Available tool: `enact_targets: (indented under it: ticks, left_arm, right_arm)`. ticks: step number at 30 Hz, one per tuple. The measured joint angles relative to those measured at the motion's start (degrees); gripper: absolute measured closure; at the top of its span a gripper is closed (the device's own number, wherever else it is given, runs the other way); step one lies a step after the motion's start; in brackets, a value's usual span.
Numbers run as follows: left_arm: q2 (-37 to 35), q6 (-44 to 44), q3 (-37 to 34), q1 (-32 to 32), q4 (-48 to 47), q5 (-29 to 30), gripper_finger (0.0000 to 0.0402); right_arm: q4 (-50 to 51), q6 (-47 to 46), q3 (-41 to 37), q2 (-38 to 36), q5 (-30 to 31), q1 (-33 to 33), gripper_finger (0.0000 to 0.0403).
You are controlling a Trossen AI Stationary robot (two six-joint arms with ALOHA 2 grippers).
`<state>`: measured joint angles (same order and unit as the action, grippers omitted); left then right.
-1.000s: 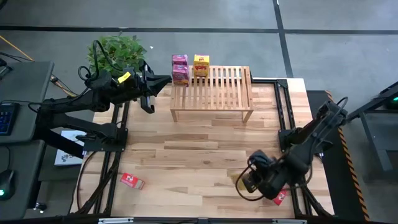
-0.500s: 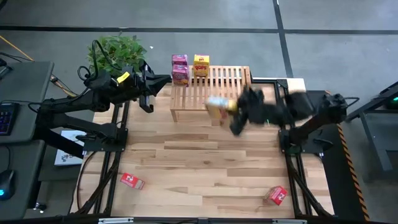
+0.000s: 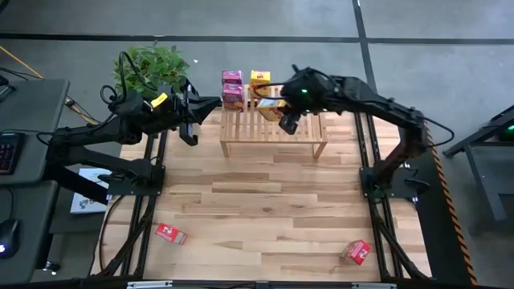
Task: Stack cereal on shelf
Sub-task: Put the yellow cereal box aligned with the other yellow cereal box on the shelf
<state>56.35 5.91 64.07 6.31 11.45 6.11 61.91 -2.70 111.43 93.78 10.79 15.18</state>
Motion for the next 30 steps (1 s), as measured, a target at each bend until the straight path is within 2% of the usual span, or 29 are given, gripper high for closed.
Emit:
enact_targets:
  ticks: [7, 13, 19, 23, 30]
  left_arm:
    - [-0.01, -0.03, 0.00, 0.00, -0.01, 0.01, 0.0401]
    - [-0.01, -0.04, 0.00, 0.00, -0.03, 0.02, 0.0401]
    - [0.00, -0.01, 0.00, 0.00, -0.03, 0.02, 0.0401]
    - [0.01, 1.01, 0.00, 0.00, -0.03, 0.04, 0.0401]
    - [0.01, 1.51, 0.00, 0.00, -0.02, 0.48, 0.0401]
  right_arm:
    - [-1.22, 8.51, -0.03, 4.53, -2.26, 3.97, 0.0283]
    - [-2.58, 13.77, -0.03, 6.23, -2.53, 6.10, 0.0232]
    - [-2.92, 18.55, -0.04, 6.30, -5.33, 7.90, 0.0188]
    - [-3.10, 20.86, -0.03, 6.65, -6.78, 9.25, 0.0179]
    - [-8.69, 20.81, -0.08, 7.04, -14.20, 11.85, 0.0179]
